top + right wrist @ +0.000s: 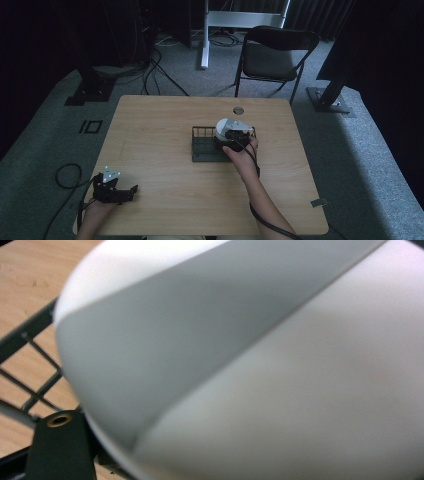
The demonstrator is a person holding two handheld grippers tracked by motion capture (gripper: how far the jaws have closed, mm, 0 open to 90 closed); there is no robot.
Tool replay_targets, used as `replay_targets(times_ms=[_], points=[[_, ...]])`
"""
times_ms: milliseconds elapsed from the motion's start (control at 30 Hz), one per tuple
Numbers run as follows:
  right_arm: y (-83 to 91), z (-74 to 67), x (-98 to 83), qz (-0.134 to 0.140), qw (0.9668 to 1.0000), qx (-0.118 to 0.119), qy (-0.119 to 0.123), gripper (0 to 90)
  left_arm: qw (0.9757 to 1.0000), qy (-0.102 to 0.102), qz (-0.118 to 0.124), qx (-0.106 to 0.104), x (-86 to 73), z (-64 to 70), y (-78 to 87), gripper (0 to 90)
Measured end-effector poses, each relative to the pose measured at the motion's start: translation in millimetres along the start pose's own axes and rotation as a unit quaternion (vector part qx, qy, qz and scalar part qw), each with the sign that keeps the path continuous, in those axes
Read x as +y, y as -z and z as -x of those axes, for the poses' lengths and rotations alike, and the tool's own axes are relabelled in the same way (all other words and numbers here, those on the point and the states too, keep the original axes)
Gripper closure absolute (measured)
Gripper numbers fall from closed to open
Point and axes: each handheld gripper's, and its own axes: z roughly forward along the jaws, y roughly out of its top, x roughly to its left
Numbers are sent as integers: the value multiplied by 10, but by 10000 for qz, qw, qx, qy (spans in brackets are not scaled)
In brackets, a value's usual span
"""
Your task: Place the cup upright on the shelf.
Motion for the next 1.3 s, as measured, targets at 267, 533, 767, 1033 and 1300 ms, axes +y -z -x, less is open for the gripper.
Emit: replay_targets(times_ms=[267, 533, 767, 1033, 1300], points=[[42, 24, -43, 145, 9998, 163, -47, 134, 10000, 0, -1, -1, 0, 0, 0, 6], [90, 68, -83, 249, 9994, 219, -125, 126, 10000, -1, -2, -1, 0, 0, 0, 6], [127, 83, -134, 301, 9988, 333, -176, 127, 10000, 0, -1, -1, 0, 0, 0, 6], [208, 108, -166, 439, 9982, 374, -165, 127, 10000, 0, -2, -1, 0, 0, 0, 5], [298, 134, -191, 491, 9980, 402, -54, 131, 10000, 0, -1, 0, 0, 0, 0, 6]])
